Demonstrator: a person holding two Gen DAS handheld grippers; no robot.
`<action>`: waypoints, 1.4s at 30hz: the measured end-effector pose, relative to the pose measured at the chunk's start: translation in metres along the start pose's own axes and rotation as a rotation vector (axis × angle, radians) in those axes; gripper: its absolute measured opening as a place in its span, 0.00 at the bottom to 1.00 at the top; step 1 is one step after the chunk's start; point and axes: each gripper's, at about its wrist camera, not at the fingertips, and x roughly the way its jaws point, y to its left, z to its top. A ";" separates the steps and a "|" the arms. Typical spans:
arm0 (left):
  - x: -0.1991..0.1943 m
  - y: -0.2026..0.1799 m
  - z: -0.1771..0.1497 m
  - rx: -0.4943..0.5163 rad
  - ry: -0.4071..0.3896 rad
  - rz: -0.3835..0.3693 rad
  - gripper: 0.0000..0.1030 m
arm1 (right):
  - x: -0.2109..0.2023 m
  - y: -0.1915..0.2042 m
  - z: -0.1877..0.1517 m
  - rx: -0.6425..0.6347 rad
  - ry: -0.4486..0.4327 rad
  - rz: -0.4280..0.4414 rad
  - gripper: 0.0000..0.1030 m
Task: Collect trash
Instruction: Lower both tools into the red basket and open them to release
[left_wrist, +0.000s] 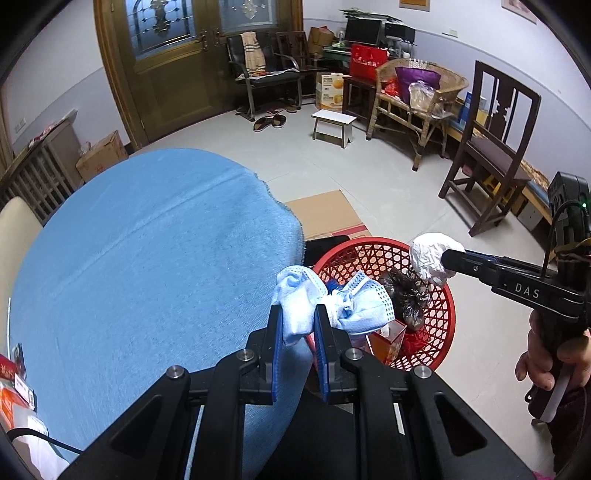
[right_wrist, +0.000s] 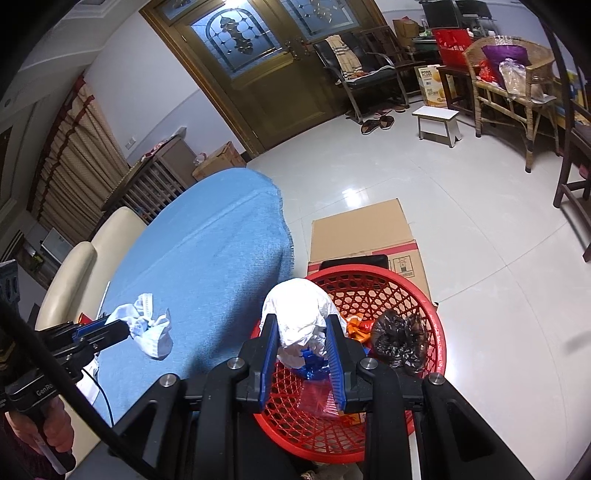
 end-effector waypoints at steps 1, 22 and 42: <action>0.001 -0.002 0.000 0.005 0.001 0.000 0.16 | 0.000 -0.001 0.000 0.003 0.000 0.000 0.26; 0.026 -0.034 0.003 0.096 0.040 0.005 0.16 | 0.006 -0.024 -0.008 0.054 0.026 -0.002 0.26; 0.044 -0.047 0.000 0.134 0.060 -0.049 0.18 | 0.016 -0.032 -0.012 0.077 0.056 -0.016 0.27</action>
